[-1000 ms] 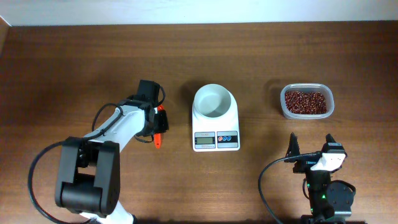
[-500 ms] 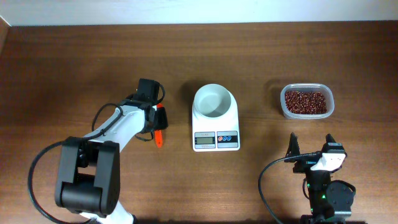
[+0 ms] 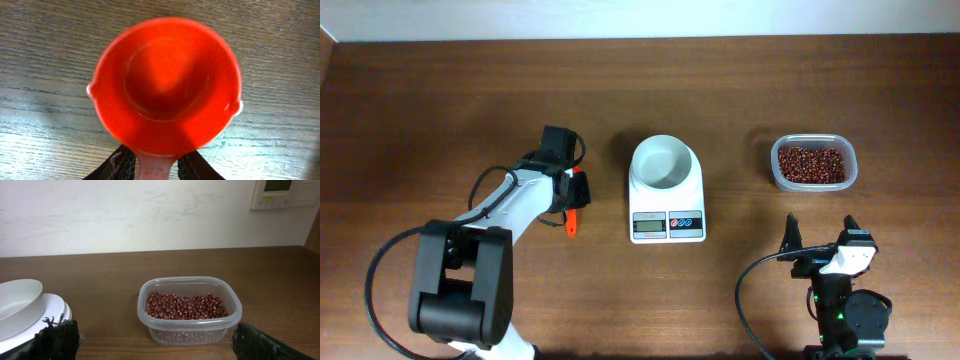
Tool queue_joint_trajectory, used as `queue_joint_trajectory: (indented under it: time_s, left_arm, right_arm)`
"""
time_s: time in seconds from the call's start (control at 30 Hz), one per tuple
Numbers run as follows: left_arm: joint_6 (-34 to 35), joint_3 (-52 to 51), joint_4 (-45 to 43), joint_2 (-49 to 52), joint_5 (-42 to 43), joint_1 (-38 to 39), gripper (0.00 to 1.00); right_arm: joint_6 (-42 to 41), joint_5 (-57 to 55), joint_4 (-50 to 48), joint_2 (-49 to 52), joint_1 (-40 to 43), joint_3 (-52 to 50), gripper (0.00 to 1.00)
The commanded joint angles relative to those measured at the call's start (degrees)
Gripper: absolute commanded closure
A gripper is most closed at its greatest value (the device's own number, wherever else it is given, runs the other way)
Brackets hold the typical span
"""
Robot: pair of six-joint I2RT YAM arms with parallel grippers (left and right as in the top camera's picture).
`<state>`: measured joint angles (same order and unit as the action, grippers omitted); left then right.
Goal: Scoop item into bowl and weigh 50g on scale
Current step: 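Lift the red scoop with the left gripper toward the right gripper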
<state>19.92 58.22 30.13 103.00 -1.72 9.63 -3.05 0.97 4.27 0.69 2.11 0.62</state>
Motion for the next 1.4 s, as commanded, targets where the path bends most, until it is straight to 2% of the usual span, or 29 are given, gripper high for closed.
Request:
queue_joint_trajectory:
  time_s: [0.0,0.03,0.07,0.2,0.3,0.43,0.53,0.6,0.63,0.67,0.7,0.77,0.8,0.83,0.9,0.97,1.03,1.1,1.13,1.17,1.2,1.27,1.37]
  left_arm:
    - [-0.66,-0.44,-0.13,-0.59,0.87,-0.02,0.87]
    - [-0.66,-0.44,-0.15,-0.59,0.87,-0.02,0.9]
    - [-0.66,-0.42,-0.13,-0.63,0.87,-0.04,0.97]
    - [-0.42,0.2,0.72,-6.1,2.51,-0.04,0.98]
    - [8.79,0.24,2.4,-16.5,7.48,-0.39,1.0]
    - [18.69,0.24,2.69,-24.74,27.26,-5.22,1.0]
    - [18.67,0.22,4.22,-25.24,35.74,-5.53,1.0]
    - [18.67,0.22,4.2,-25.24,39.78,-5.53,1.0]
    - [18.69,0.22,4.2,-25.24,40.57,-5.7,1.0]
    - [19.23,0.22,4.02,-25.24,41.27,-6.19,1.0]
    - [23.19,0.22,4.0,-25.24,43.76,-7.26,1.0]
    - [31.06,0.22,3.93,-25.24,46.66,-7.98,1.0]
    - [40.04,0.22,3.93,-25.24,47.67,-7.98,1.0]
    - [45.4,0.22,3.91,-25.24,49.55,-7.98,0.99]
    - [47.06,0.22,2.86,-25.24,53.75,-7.87,1.0]
    - [51.74,0.22,2.84,-25.24,59.06,-7.89,1.0]
    - [52.96,0.22,0.63,-25.24,60.63,-7.89,1.0]
    - [52.94,0.22,-1.18,-25.24,60.89,-7.89,0.94]
    - [52.96,0.22,-1.31,-25.24,60.81,-7.89,0.94]
    - [52.96,0.22,-2.38,-25.24,60.63,-7.89,1.0]
    - [52.98,0.22,-2.45,-25.24,60.61,-7.89,1.0]
    - [58.55,0.22,-2.56,-25.24,60.02,-7.89,1.0]
    - [63.3,0.22,-2.51,-25.24,57.86,-7.87,1.0]
  right_arm:
    - [-0.39,-0.11,0.26,-0.26,0.17,-0.31,0.01]
    - [-0.37,-0.11,0.26,-0.26,0.17,-0.31,0.01]
    - [-0.39,-0.11,0.26,-0.26,0.17,-0.31,0.01]
    - [-0.39,-0.11,0.26,-0.26,0.17,-0.31,0.01]
    - [-0.39,-0.11,0.26,-0.26,0.17,-0.31,0.01]
    - [-0.37,-0.52,-0.76,-0.28,0.17,-0.31,0.01]
    - [-0.42,-0.44,-1.7,-0.22,0.2,-0.31,0.01]
    - [-0.7,5.92,-5.18,-0.22,0.17,-0.31,0.01]
    - [-4.37,7.74,-6.54,-0.22,0.17,-0.28,0.01]
    - [-11.61,8.31,-5.95,-0.22,0.17,0.37,0.01]
    - [-14.21,11.34,-3.96,-0.13,0.17,2.82,0.01]
    - [-14.19,13.64,1.38,2.21,0.17,11.82,0.01]
    - [-14.16,15.45,5.75,5.77,0.17,19.06,0.01]
    - [-14.16,17.99,9.27,9.6,0.17,24.92,0.01]
    - [-13.92,28.06,17.57,20.63,0.17,38.01,0.01]
    - [-13.31,37.48,27.34,33.57,0.17,50.01,0.01]
    - [-13.62,41.42,33.88,44.81,0.17,58.01,0.01]
    - [-13.99,45.99,34.1,51.06,0.17,58.53,0.01]
    - [-13.99,48.94,34.01,55.23,0.17,58.53,0.01]
    - [-13.99,52.33,34.95,58.07,0.15,58.53,0.09]
    - [-13.97,50.56,36.7,62.47,-1.97,58.55,0.31]
    - [-13.99,44.19,37.22,64.54,-8.48,60.37,0.31]
    - [-14.12,28.0,44.72,66.77,-20.04,70.58,0.28]
